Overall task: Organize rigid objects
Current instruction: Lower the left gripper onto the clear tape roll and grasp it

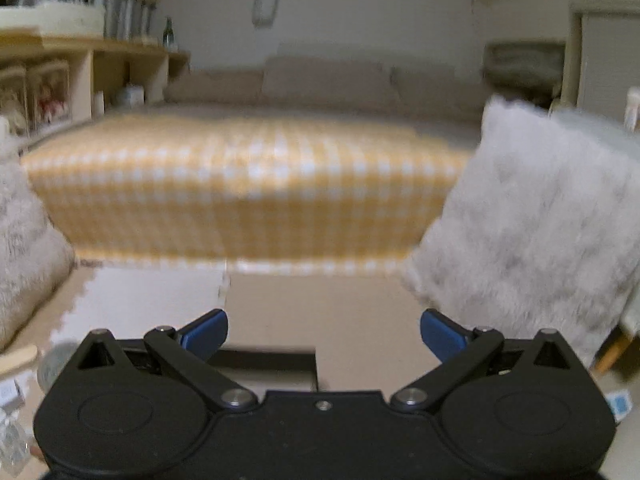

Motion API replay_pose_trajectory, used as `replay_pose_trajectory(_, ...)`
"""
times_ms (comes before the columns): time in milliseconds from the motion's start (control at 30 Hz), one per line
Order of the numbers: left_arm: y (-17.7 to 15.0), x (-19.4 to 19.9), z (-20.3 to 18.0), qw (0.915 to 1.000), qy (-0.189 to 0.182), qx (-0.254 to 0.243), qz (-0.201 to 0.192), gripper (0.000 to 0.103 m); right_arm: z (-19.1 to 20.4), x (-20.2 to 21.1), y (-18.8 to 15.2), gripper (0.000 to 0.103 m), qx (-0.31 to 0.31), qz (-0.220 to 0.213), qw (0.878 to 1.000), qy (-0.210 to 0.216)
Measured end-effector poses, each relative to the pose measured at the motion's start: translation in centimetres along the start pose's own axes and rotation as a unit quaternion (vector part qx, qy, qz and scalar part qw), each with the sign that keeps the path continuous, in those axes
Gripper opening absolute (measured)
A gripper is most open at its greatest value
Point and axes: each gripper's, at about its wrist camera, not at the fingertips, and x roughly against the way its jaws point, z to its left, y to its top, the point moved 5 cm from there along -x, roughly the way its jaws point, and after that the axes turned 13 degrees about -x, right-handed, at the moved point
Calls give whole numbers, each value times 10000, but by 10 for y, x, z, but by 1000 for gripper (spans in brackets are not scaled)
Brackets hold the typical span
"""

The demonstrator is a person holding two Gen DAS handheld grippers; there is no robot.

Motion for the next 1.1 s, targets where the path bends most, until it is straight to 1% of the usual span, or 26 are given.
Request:
replay_pose_trajectory(67,6,-9,0,9999,-100,-22,53,103,-3,-12,-12,103,27,332,9994,-48)
replay_pose_trajectory(133,13,-19,0,9998,-120,-78,158,103,-7,-22,-20,103,96,625,9980,-88)
replay_pose_trajectory(200,21,-30,-1,9996,-120,-187,191,103,-11,-32,-29,95,100,968,9952,-116)
replay_pose_trajectory(267,29,-43,-3,9990,-229,-309,210,103,-15,-41,-38,68,-18,1315,9913,-88)
replay_pose_trajectory(300,33,-49,-5,9987,-296,-355,215,103,-16,-45,-43,61,-103,1490,9888,-36)
replay_pose_trajectory(333,36,-56,-6,9983,-344,-397,237,103,-17,-49,-47,52,-193,1675,9857,9)
replay_pose_trajectory(367,40,-63,-8,9982,-336,-422,256,103,-18,-52,-52,46,-268,1847,9824,39)
replay_pose_trajectory(433,46,-79,-13,9983,-230,-443,294,103,-19,-57,-59,44,-317,2119,9768,71)
replay_pose_trajectory(467,49,-87,-15,9983,-221,-429,313,103,-19,-59,-62,41,-313,2187,9752,96)
replay_pose_trajectory(500,51,-95,-19,9980,-314,-421,349,103,-19,-61,-64,37,-304,2264,9735,96)
replay_pose_trajectory(567,53,-113,-25,9970,-490,-372,480,103,-23,-62,-68,24,-312,2382,9707,-29)
replay_pose_trajectory(633,50,-132,-30,9960,-546,-268,661,103,-26,-64,-71,19,-307,2477,9683,-114)
replay_pose_trajectory(767,31,-172,-35,9916,-631,-86,1123,103,-29,-68,-79,16,-267,2648,9638,-174)
replay_pose_trajectory(833,18,-188,-34,9898,-574,-24,1306,103,-30,-69,-80,14,-241,2658,9635,-198)
replay_pose_trajectory(900,4,-203,-31,9881,-471,67,1461,103,-32,-71,-82,13,-237,2739,9612,-224)
replay_pose_trajectory(1067,-26,-234,-24,9824,-467,179,1798,103,-28,-75,-88,4,-49,2822,9590,-264)
replay_pose_trajectory(1100,-30,-239,-23,9815,-462,201,1848,103,-27,-75,-88,4,-31,2839,9585,-262)
